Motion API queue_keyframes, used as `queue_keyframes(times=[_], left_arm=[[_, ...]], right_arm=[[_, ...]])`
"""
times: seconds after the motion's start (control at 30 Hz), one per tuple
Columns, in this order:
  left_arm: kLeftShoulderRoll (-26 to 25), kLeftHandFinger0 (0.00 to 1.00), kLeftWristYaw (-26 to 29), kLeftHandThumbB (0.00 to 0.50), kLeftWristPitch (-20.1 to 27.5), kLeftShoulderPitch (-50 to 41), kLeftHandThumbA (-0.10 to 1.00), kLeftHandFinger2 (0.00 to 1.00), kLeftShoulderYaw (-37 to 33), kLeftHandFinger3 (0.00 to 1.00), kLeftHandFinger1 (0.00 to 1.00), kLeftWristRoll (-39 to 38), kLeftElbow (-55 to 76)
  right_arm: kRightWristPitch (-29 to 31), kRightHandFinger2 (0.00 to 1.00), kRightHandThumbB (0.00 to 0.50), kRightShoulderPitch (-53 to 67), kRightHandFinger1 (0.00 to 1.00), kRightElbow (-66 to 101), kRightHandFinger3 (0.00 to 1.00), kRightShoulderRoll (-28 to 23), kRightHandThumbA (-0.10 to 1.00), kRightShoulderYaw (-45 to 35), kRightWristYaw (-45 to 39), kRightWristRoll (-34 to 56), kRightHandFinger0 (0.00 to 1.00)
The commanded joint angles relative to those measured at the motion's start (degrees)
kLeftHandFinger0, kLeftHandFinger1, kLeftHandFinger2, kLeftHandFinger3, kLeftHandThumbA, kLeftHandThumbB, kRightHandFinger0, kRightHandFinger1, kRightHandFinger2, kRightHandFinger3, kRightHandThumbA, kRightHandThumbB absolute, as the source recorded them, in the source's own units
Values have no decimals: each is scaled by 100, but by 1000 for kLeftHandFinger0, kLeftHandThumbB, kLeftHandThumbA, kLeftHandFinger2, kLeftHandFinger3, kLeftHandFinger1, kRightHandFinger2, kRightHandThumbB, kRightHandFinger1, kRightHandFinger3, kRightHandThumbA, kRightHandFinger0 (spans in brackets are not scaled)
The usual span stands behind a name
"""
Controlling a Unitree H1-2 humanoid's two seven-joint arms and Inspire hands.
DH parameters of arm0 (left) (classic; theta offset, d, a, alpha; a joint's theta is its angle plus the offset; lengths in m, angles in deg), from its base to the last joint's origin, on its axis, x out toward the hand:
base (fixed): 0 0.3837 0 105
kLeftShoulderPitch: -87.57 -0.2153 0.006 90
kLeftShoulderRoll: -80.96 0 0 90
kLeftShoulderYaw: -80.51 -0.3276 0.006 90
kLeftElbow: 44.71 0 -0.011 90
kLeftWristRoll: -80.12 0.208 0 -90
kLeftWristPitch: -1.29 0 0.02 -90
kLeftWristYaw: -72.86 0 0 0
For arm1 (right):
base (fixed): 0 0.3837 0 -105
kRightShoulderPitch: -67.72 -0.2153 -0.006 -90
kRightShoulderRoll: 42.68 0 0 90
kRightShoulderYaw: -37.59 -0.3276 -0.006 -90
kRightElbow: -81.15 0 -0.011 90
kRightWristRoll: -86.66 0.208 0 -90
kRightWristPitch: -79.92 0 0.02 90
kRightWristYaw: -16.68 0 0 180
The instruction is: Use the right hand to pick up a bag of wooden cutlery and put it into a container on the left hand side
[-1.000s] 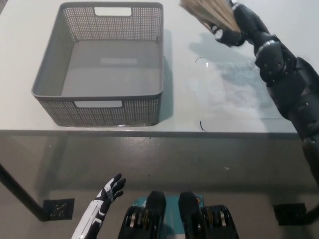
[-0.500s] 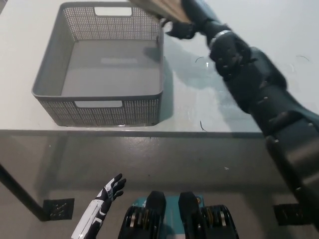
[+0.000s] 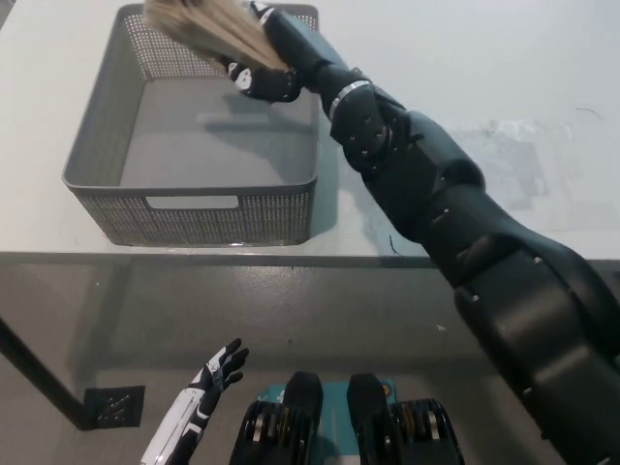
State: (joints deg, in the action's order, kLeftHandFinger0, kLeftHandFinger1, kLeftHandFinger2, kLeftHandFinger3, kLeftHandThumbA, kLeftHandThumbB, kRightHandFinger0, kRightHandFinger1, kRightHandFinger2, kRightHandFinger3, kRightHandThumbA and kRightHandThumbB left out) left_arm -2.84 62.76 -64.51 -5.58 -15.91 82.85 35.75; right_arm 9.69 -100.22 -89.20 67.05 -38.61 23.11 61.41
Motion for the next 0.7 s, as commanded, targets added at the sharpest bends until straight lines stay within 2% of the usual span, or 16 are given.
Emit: queue_keyframes(times=[0.0, 0.1, 0.13, 0.17, 0.2, 0.23, 0.27, 0.3, 0.33, 0.37, 0.43, 0.47, 0.67], left_arm=[[-75, 1000, -62, 249, 2, 88, 1000, 1000, -33, 1000, 1000, 36, 172], [-85, 1000, -63, 244, 0, 120, 1000, 1000, -38, 1000, 1000, 77, 176], [-82, 1000, -47, 251, -31, 120, 1000, 1000, -34, 1000, 1000, 108, 190], [-82, 1000, -48, 251, -19, 124, 1000, 1000, -35, 1000, 1000, 112, 178], [-79, 1000, -50, 251, -21, 115, 1000, 1000, -37, 1000, 1000, 116, 184], [-89, 1000, -53, 247, -13, 131, 1000, 1000, -35, 1000, 1000, 125, 182], [-88, 1000, -51, 246, -7, 136, 1000, 1000, -34, 1000, 1000, 126, 176], [-90, 1000, -47, 245, 0, 143, 1000, 1000, -29, 1000, 1000, 130, 169], [-93, 1000, -35, 248, -39, 128, 1000, 1000, -23, 1000, 1000, 161, 198], [-94, 1000, -30, 250, -60, 120, 1000, 1000, -23, 1000, 1000, 179, 211], [-98, 1000, -34, 251, -67, 117, 1000, 1000, -30, 1000, 1000, 199, 222], [-103, 1000, -30, 252, -60, 128, 1000, 1000, -28, 1000, 1000, 215, 226], [-120, 1000, -49, 250, -70, 166, 1000, 1000, -34, 1000, 1000, 256, 244]], right_arm=[[63, 718, 137, -582, 221, 73, 712, 73, -100, -33, 245, 189, 0], [114, 737, 137, -577, 242, 70, 727, 73, -100, -61, 222, 222, 0], [95, 764, 146, -576, 275, 61, 748, 79, -100, -68, 229, 228, 0], [90, 808, 180, -561, 369, 63, 779, 78, -100, -49, 300, 200, 67], [91, 772, 181, -552, 372, 65, 746, 78, -100, -46, 308, 197, 61], [83, 821, 182, -553, 516, 68, 854, 60, 218, -5, 337, 150, 231], [88, 760, 192, -552, 503, 67, 832, 52, 362, 8, 339, 135, 262], [97, 932, 256, -553, 694, 61, 1000, 14, 543, 96, 310, 47, 453], [103, 1000, 388, -557, 1000, 51, 1000, -34, 766, 69, -2, 118, 851], [120, 1000, 414, -554, 1000, 48, 1000, -57, 811, 32, -174, 186, 997], [3, 1000, 474, -589, 1000, 50, 1000, -127, 972, 152, -454, 89, 1000], [-33, 1000, 492, -612, 1000, 54, 1000, -179, 999, 205, -576, 51, 1000], [38, 1000, 500, -594, 1000, 85, 1000, -328, 954, 169, -651, 156, 1000]])
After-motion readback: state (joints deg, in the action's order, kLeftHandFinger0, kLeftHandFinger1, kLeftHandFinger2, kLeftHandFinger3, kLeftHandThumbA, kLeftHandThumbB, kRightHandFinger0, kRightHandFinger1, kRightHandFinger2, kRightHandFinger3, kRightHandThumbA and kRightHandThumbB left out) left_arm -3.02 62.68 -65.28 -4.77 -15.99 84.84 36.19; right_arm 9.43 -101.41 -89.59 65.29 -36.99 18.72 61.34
